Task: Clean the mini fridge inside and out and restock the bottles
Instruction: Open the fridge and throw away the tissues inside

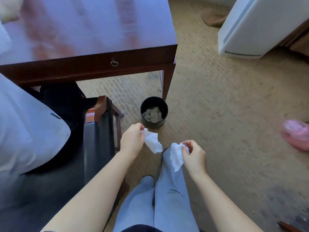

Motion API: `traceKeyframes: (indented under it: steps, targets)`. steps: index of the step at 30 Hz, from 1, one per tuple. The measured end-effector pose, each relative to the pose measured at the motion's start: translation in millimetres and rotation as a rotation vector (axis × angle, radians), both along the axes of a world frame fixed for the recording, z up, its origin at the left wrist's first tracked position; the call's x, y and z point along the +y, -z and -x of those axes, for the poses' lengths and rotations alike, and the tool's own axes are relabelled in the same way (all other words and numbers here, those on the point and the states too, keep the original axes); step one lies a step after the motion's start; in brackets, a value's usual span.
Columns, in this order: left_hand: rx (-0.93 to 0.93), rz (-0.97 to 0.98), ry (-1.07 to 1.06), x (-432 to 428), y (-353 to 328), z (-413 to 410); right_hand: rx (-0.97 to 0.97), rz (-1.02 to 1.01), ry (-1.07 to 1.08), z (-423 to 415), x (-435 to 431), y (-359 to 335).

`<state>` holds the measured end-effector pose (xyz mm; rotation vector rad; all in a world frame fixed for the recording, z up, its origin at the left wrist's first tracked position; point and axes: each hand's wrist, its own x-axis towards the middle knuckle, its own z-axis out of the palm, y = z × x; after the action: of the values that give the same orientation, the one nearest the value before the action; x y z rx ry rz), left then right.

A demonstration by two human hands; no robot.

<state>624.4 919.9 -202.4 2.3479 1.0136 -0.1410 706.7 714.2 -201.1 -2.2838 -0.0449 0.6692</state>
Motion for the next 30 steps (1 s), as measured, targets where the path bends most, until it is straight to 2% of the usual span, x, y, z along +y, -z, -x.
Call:
traceKeyframes:
  steps: [7,12,15,19,23,30]
  targets:
    - [0.036,0.020,-0.091,57.1,96.1,-90.6,0.126,-0.018,-0.033,-105.5,77.8,100.4]
    - [0.073,0.050,-0.111,82.7,173.1,-128.6,0.194,-0.012,-0.094,-144.7,124.9,184.8]
    - [0.090,0.072,-0.044,95.6,227.6,-140.3,0.177,-0.011,-0.166,-161.5,151.4,237.6]
    - [0.087,0.090,-0.023,108.5,282.7,-152.1,0.137,0.004,-0.157,-170.9,176.2,289.1]
    - [0.089,0.141,-0.041,112.9,306.5,-157.1,0.201,0.019,-0.079,-164.1,186.7,319.0]
    - [0.126,0.100,-0.001,123.6,310.9,-165.2,0.199,0.020,-0.162,-167.0,206.3,326.4]
